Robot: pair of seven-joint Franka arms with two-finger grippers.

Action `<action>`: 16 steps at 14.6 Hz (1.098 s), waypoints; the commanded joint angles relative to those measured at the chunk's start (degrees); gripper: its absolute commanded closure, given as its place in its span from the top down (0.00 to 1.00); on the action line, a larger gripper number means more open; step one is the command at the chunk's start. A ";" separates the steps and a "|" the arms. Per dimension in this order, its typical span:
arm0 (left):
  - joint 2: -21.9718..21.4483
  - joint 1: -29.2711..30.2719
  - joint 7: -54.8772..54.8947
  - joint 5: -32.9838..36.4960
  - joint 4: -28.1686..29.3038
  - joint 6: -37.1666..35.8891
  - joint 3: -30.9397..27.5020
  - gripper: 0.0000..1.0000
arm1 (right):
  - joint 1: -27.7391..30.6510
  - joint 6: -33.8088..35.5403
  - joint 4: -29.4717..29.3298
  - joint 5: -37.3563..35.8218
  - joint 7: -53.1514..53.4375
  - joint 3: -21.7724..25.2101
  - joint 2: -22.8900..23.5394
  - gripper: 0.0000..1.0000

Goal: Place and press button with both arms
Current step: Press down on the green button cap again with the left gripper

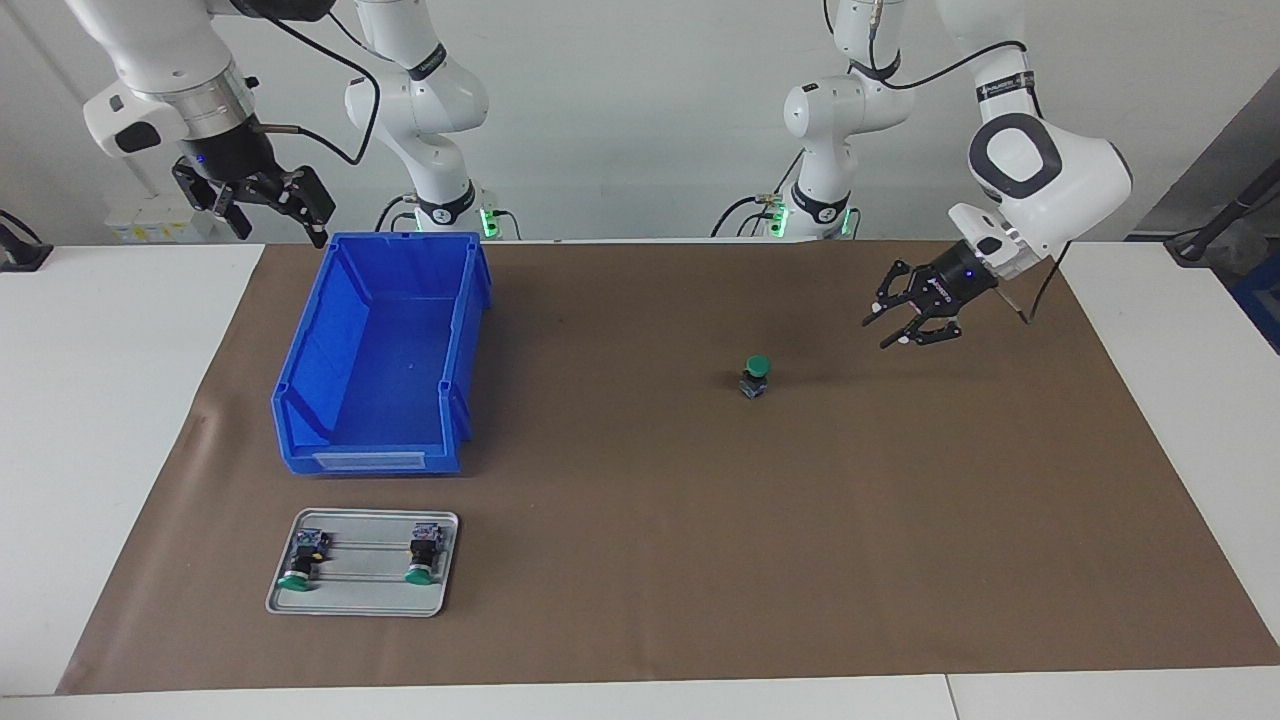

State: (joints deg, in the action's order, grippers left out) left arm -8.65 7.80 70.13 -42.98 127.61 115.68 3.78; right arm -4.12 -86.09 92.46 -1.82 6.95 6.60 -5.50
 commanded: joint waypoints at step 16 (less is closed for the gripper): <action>10.31 -28.53 -67.39 41.31 -10.45 6.31 1.32 0.00 | -0.18 -2.51 1.94 -0.11 -1.24 -0.53 -1.44 1.00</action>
State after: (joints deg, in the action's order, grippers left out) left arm 0.43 -18.85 5.57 -3.20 117.27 120.99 6.07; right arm -4.31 -86.85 92.46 -1.85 6.92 6.08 -5.50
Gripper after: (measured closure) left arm 0.991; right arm 0.000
